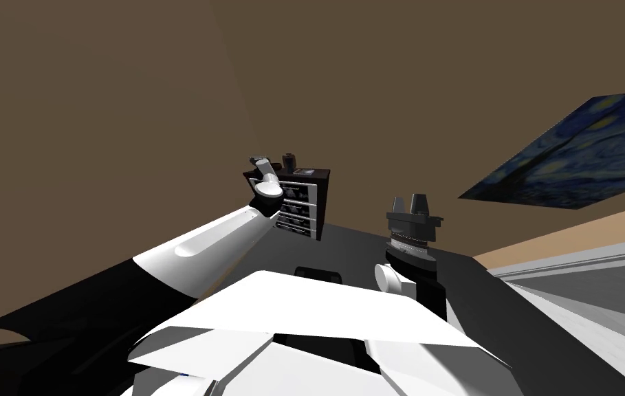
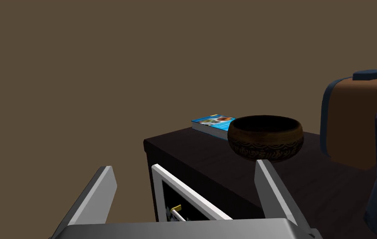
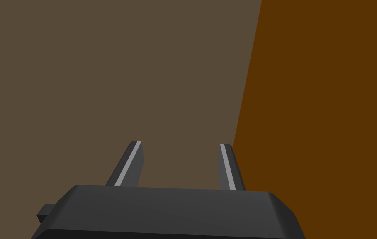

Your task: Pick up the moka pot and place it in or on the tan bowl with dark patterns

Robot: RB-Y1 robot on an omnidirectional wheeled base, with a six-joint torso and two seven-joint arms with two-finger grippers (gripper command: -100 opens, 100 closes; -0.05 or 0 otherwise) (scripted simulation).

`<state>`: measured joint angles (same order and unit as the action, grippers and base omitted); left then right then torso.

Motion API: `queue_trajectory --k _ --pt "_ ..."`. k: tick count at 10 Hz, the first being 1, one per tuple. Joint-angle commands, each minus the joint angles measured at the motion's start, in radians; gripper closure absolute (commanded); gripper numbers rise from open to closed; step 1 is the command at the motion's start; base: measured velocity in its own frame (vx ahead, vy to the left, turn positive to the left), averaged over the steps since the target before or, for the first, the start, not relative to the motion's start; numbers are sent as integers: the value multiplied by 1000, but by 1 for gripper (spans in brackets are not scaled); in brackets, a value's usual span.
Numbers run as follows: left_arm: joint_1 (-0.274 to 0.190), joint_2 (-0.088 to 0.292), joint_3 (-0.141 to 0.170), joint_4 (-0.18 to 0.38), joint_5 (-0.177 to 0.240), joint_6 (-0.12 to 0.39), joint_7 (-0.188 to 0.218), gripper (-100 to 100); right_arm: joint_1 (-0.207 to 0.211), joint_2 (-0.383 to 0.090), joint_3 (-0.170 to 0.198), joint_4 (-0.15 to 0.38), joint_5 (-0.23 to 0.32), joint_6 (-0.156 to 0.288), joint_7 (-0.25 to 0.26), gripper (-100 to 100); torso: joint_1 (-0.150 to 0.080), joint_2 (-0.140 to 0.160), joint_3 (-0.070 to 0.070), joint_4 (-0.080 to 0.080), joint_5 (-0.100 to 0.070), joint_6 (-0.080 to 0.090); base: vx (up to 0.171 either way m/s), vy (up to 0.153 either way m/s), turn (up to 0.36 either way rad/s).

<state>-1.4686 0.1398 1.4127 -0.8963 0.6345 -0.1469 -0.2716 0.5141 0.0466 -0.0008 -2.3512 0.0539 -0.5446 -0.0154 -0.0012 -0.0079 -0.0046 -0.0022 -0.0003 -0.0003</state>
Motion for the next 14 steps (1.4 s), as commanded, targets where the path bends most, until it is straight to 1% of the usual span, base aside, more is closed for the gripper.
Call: queue_trajectory --k 1,2,3,4,5,7,8,9,10,11,12,13,14 --pt "-27 -10 36 50 5 1 -10 -100 0 0 0 0 0 0 0 0 0 0 0 0 0 0 116 -11 3" --pt "-27 -10 36 57 5 1 -10 -100 0 0 0 0 0 0 0 0 0 -1 -1 0 0 0 96 0 5" --pt "-53 -29 69 91 6 2 -26 -100 0 0 0 0 0 0 0 0 1 -1 0 0 0 0 114 8 4" --pt "-53 -29 70 91 6 2 -26 -100 0 0 0 0 0 0 0 0 1 -2 -1 0 0 0 103 15 -3" --pt "-74 -50 99 120 6 2 -40 -100 0 0 0 0 0 0 0 0 2 -1 -1 0 0 0 112 46 10" --pt "-74 -50 99 120 6 2 -40 -100 0 0 0 0 0 0 0 0 3 -1 -1 0 1 0 77 14 -2" --pt "-92 -73 125 144 6 3 -52 -100 0 0 0 0 0 0 0 0 2 2 1 0 1 0 80 0 17" --pt "-92 -73 125 144 6 3 -52 -100 0 0 0 0 0 0 0 0 1 1 1 0 0 0 83 3 -2" --pt "-105 -97 146 163 5 2 -63 -100 0 0 0 0 0 0 0 0 1 1 1 0 0 0 139 40 15" --pt "-105 -97 146 163 5 2 -63 -100 0 0 0 0 0 0 0 0 3 -2 -1 0 1 0 131 34 -3" --pt "-118 -142 174 185 4 0 -76 -100 0 0 0 0 0 0 0 0 3 -2 -1 -1 1 0 169 72 30" --pt "-120 -155 179 189 3 0 -79 -100 0 0 0 0 0 0 0 0 5 -4 -2 -1 1 0 201 89 14" --pt "-128 -134 174 204 2 -15 -79 -100 0 0 0 0 0 0 0 0 7 -6 -4 -2 2 -1 85 35 -3"
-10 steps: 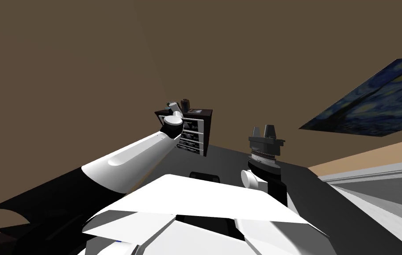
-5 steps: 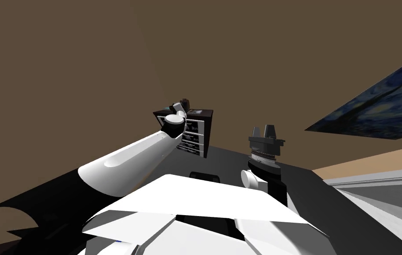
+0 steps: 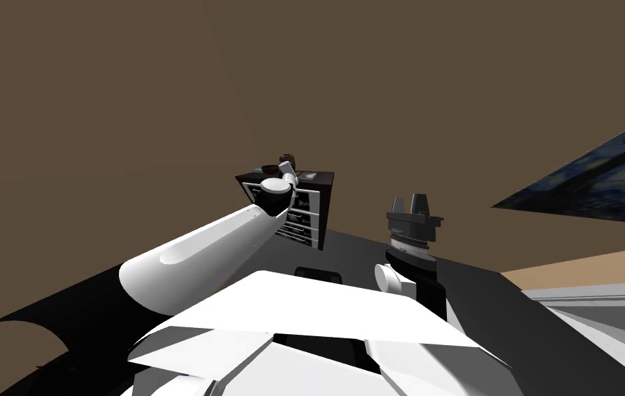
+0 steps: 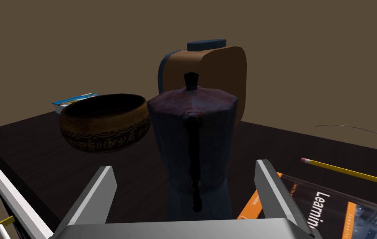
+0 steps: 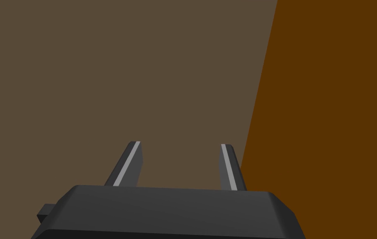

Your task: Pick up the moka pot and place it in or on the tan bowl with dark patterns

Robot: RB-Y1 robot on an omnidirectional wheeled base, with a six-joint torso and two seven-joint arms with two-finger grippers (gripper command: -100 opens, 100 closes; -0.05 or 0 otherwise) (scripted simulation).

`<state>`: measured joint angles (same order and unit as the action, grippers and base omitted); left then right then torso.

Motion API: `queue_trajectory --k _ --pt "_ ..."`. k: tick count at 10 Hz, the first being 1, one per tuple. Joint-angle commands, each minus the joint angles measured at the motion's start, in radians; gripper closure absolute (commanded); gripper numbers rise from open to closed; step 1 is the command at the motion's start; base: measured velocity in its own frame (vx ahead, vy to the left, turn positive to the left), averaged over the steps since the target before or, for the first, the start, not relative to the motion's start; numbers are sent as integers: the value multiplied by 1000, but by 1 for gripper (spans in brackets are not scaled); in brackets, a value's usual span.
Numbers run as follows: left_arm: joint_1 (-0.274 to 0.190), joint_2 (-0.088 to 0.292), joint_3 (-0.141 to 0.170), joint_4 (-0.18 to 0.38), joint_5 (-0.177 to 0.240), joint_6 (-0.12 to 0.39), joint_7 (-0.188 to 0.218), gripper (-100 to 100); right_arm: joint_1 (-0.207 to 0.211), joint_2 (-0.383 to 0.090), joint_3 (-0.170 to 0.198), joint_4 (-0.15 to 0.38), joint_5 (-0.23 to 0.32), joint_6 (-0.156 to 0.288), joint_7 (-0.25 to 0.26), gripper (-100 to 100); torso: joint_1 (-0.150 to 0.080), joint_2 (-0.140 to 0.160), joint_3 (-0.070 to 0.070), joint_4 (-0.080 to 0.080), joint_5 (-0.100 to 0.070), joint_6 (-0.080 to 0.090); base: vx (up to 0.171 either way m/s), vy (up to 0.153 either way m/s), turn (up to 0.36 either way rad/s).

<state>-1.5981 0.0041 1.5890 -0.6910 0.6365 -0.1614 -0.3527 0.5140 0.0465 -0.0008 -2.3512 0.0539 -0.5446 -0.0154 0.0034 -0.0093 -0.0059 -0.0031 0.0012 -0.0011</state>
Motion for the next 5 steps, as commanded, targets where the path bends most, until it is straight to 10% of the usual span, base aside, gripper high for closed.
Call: queue_trajectory --k 1,2,5 --pt "0 0 0 0 0 0 0 0 0 0 0 0 0 0 0 0 0 0 0 0 0 0 15 6 1" --pt "-10 32 20 13 -1 13 -19 -100 0 0 0 0 0 0 0 0 -2 5 3 1 -1 0 29 -12 -32" --pt "-12 62 21 39 -1 14 -22 -100 0 0 0 0 0 0 0 0 -4 5 3 2 -1 0 41 -17 -21"
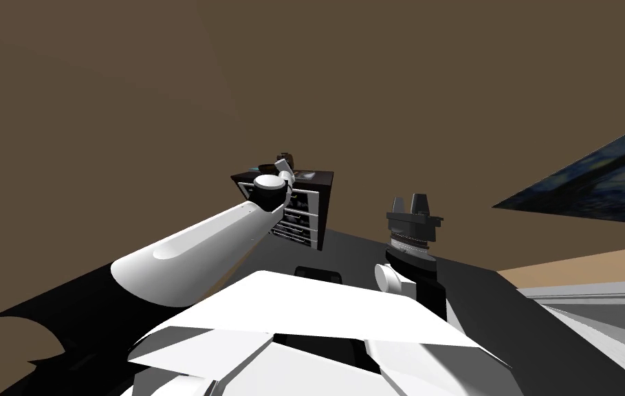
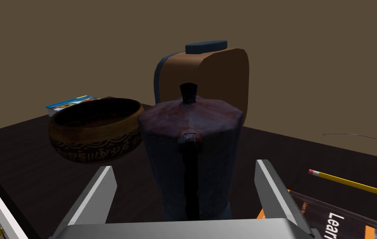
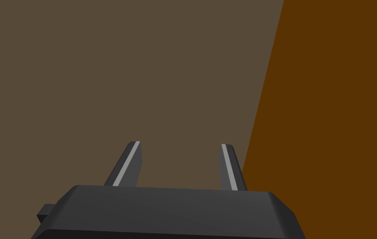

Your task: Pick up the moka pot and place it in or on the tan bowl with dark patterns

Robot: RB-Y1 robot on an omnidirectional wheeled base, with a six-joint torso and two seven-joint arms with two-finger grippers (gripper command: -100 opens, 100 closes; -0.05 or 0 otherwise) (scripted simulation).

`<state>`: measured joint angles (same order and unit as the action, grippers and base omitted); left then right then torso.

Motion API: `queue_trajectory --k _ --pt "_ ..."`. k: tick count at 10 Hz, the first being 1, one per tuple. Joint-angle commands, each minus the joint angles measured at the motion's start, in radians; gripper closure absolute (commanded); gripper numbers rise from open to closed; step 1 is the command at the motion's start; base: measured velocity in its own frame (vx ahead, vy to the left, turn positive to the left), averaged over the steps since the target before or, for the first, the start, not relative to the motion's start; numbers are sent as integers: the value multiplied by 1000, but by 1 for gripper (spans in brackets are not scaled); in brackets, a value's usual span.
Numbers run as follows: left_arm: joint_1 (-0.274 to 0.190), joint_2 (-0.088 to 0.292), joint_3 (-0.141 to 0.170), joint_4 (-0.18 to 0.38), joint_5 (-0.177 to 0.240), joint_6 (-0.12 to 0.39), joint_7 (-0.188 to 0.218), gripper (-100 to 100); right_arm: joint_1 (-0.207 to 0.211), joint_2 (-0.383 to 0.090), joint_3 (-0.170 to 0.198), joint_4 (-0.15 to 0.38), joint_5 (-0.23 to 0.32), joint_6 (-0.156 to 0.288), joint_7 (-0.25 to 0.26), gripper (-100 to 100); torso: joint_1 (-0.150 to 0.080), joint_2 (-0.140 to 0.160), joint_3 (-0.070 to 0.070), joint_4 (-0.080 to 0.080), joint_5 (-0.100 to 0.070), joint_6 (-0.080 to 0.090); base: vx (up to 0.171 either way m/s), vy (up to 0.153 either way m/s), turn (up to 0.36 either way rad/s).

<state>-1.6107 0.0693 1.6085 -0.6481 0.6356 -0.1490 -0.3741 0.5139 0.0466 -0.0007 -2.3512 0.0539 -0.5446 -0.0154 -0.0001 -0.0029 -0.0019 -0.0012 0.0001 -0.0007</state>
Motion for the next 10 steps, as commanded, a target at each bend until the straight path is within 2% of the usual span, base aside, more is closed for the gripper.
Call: queue_trajectory --k 1,5,6,7,9,10 --pt "0 0 0 0 0 0 0 100 0 0 0 0 0 0 0 0 0 0 0 0 0 0 0 0 0" --pt "0 -1 0 0 0 0 0 100 0 0 0 0 0 0 0 0 1 2 2 1 0 0 0 0 0" --pt "0 -1 1 0 0 0 0 0 0 0 0 0 0 0 0 0 1 2 2 1 0 0 0 0 0" --pt "2 -34 0 -30 0 0 3 100 0 0 0 0 0 0 0 0 1 2 2 1 0 0 -28 16 38" --pt "13 -65 -20 -43 1 -12 22 100 0 0 0 0 0 0 0 0 1 8 2 -3 2 -1 -39 27 23" --pt "1 -62 -4 -67 0 9 7 100 0 0 0 0 0 0 0 0 1 11 2 -6 4 -2 -16 9 -3"
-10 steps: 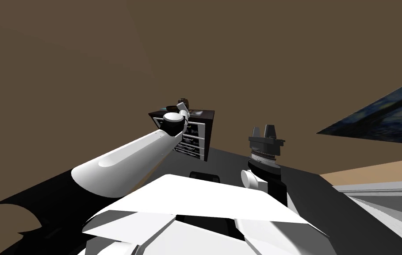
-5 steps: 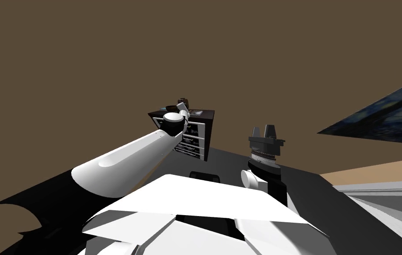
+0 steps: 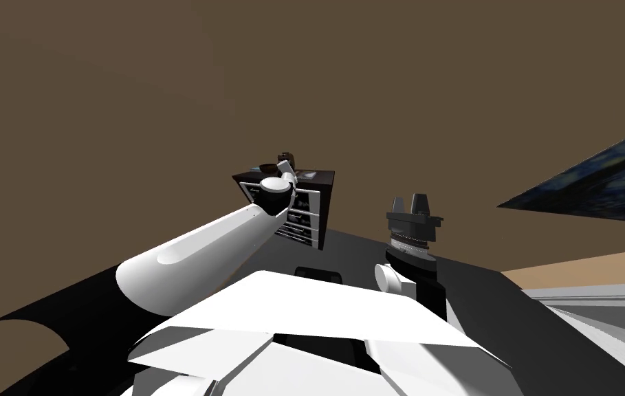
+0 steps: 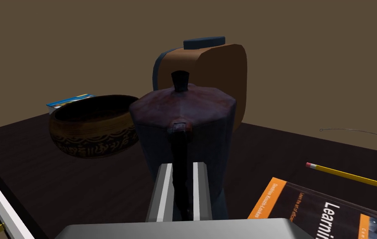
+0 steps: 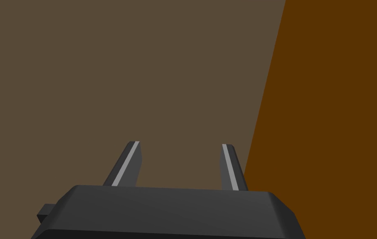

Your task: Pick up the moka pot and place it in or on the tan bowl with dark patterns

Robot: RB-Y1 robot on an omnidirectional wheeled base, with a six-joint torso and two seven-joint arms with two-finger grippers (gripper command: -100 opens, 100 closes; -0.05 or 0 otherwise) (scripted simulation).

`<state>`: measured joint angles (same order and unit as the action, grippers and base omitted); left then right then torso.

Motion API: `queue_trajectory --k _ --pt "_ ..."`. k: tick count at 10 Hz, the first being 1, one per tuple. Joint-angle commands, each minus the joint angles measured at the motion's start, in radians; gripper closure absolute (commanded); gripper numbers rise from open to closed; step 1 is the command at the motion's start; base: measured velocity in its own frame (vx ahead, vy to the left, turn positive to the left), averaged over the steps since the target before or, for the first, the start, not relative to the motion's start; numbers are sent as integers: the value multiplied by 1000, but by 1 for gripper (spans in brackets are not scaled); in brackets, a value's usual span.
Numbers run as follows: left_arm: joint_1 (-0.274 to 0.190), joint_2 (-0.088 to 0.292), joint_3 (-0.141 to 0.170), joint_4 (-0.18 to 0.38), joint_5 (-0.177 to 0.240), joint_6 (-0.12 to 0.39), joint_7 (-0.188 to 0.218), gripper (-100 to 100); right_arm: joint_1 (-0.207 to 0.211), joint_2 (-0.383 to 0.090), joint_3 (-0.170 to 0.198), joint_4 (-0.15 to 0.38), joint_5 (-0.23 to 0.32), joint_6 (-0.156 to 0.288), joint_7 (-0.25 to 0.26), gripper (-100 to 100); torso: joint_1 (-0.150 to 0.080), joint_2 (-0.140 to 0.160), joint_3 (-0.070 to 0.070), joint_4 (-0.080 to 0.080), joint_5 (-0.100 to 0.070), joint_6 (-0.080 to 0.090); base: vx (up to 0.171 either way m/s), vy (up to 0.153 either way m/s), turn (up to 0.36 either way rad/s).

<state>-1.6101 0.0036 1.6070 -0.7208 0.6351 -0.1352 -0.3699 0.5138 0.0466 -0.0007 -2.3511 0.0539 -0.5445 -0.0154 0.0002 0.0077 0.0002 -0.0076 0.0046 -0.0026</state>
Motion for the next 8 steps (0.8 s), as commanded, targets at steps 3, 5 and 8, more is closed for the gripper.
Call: queue_trajectory --k 3,5,8 --pt "-40 68 -11 40 -5 17 19 100 0 0 0 0 0 0 0 0 -2 2 2 2 -1 0 -78 -19 -21" --pt "-74 98 -18 74 -11 30 36 100 0 0 0 0 0 0 0 0 -2 15 10 6 -1 0 -178 29 6" --pt "-114 117 -25 112 -18 45 56 100 0 0 0 0 0 0 0 0 1 10 8 7 -1 -1 -62 62 11"
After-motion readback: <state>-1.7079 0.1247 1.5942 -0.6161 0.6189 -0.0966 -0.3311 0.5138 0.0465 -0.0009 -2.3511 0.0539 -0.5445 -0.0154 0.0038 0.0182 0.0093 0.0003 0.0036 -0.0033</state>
